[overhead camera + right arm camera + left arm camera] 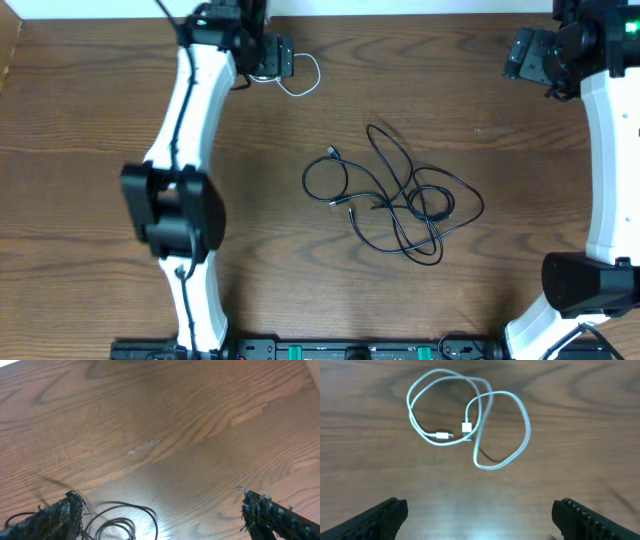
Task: Untangle cables
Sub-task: 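Reach the left gripper up to the white cable and grasp it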
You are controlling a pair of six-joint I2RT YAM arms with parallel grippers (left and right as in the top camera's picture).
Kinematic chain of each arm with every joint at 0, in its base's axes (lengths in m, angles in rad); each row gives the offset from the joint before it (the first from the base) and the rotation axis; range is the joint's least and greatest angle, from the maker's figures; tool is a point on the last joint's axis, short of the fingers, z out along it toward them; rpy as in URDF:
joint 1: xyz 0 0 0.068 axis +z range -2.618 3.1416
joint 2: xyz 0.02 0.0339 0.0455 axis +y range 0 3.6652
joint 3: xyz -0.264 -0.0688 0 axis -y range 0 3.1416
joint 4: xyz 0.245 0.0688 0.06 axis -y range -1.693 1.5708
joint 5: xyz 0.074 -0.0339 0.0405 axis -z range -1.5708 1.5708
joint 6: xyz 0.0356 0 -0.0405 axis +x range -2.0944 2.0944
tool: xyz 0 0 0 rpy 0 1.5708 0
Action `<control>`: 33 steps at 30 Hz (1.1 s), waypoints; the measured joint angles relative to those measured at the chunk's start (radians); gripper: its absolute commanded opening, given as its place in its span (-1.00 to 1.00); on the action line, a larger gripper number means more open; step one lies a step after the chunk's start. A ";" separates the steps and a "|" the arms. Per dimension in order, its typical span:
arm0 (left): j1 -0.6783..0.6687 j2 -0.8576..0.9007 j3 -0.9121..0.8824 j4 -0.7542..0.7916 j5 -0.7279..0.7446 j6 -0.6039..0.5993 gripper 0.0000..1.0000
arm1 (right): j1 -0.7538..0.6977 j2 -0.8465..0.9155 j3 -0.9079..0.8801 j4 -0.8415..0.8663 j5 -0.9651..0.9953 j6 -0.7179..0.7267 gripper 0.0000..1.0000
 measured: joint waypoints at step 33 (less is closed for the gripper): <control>0.111 0.142 -0.002 0.065 -0.061 -0.035 -0.85 | 0.000 0.000 0.000 0.000 0.000 0.000 0.98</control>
